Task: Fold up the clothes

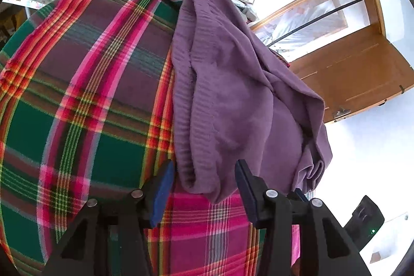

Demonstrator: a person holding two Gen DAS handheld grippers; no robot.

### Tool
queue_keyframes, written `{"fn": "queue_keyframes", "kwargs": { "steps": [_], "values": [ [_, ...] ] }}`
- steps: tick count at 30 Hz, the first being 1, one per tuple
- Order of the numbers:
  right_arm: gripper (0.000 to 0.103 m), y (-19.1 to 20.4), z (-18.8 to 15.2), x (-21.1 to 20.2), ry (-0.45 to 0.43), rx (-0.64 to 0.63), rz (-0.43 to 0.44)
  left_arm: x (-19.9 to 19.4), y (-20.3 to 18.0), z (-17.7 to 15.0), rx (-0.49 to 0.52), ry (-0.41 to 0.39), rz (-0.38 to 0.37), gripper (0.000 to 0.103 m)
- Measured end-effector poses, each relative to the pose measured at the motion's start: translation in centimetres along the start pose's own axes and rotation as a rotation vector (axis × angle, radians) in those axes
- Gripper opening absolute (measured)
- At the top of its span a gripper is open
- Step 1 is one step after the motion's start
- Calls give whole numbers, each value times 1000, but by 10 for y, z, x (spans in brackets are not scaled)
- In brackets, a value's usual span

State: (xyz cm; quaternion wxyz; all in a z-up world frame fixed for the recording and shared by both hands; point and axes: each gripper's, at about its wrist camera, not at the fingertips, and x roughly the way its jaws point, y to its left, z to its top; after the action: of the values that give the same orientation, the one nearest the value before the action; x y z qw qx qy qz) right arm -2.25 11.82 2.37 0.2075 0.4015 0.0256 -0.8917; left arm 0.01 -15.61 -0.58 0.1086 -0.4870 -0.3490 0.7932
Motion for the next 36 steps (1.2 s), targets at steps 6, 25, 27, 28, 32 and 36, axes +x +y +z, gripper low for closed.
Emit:
{"fn": "queue_keyframes", "kwargs": {
  "steps": [6, 25, 27, 28, 32, 36],
  "values": [
    [20, 1, 0, 1, -1, 2, 1, 14, -5, -2, 8, 73, 9, 12],
    [20, 16, -7, 3, -3, -25, 77, -61, 18, 15, -63, -147, -138, 10],
    [20, 16, -9, 4, 1, -20, 75, -57, 15, 18, -67, -152, -155, 10],
    [20, 12, -11, 4, 1, -2, 68, -60, 17, 18, -66, -159, -159, 10],
    [21, 1, -13, 5, 2, 75, 70, -71, 20, 19, -72, -194, -176, 10],
    [21, -4, -10, 3, -18, 126, 60, -77, 21, 22, -75, -221, -184, 10]
  ]
}}
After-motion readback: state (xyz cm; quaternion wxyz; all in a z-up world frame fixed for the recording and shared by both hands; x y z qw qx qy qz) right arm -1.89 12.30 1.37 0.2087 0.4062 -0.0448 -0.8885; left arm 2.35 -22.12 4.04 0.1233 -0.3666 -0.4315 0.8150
